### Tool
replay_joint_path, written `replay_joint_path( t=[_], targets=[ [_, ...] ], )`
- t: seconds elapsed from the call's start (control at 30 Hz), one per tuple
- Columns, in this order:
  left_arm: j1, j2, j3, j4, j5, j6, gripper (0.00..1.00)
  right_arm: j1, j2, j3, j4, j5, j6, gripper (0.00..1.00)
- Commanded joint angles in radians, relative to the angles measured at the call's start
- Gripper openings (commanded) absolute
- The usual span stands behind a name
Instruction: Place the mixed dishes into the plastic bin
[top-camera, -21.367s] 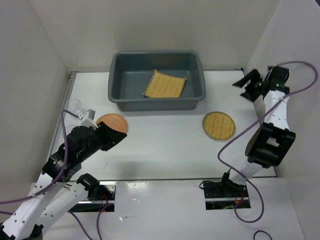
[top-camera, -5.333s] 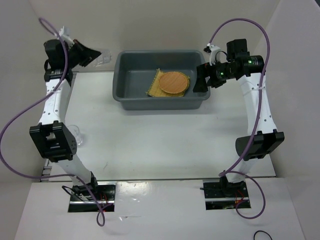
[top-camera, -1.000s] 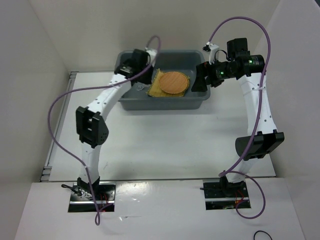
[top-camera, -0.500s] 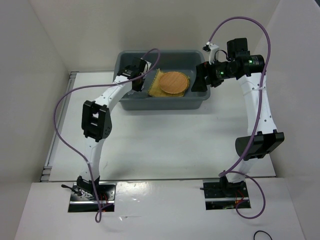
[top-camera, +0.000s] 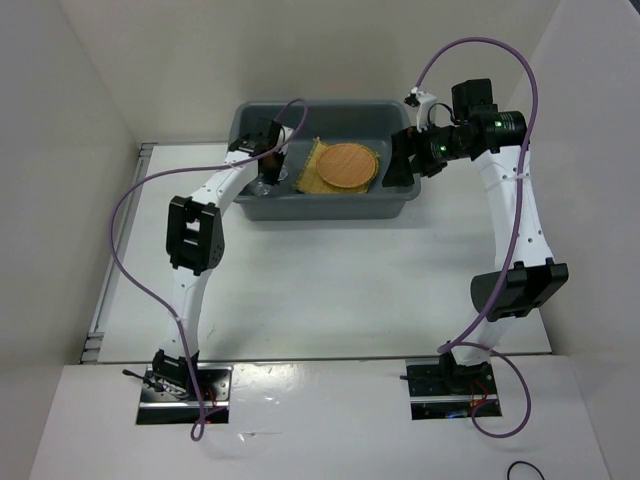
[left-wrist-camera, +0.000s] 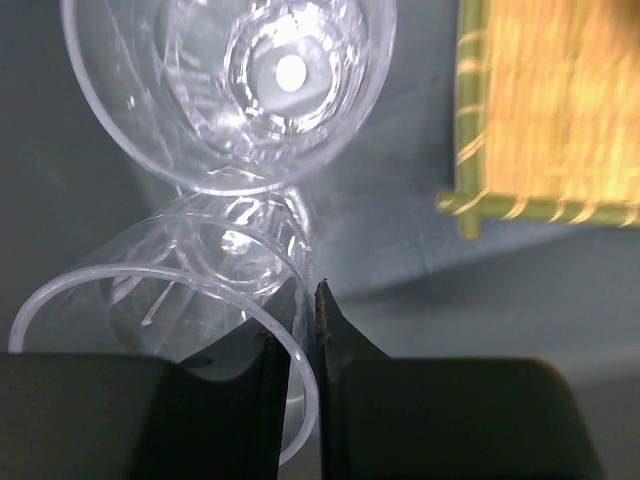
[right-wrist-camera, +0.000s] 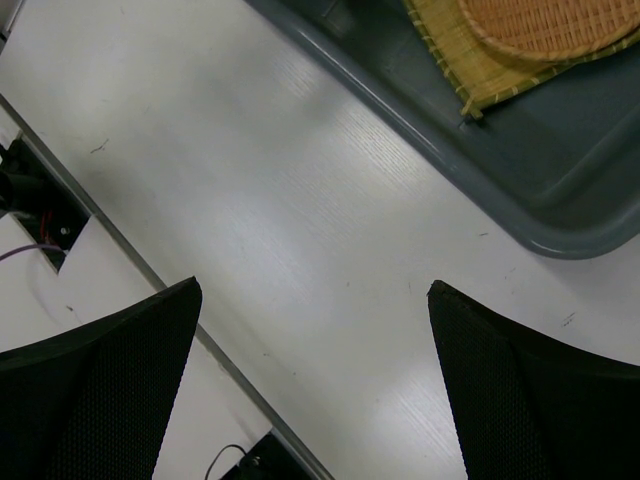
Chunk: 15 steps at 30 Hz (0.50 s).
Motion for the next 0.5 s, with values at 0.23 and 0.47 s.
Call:
replay_joint_path(
  t=[0.23, 0.47],
  targets=[
    [0.002, 0.0, 0.089, 0.057, 0.05, -0.077, 0.66, 0.007, -0.041, -0.012, 0.004, 0.012, -0.005, 0.98],
    [-0.025, -0.136, 0.31, -0.013, -0.157, -0.269, 1.0, 0.007, -0.041, 0.059, 0.111, 0.141, 0.108, 0.98]
  ],
)
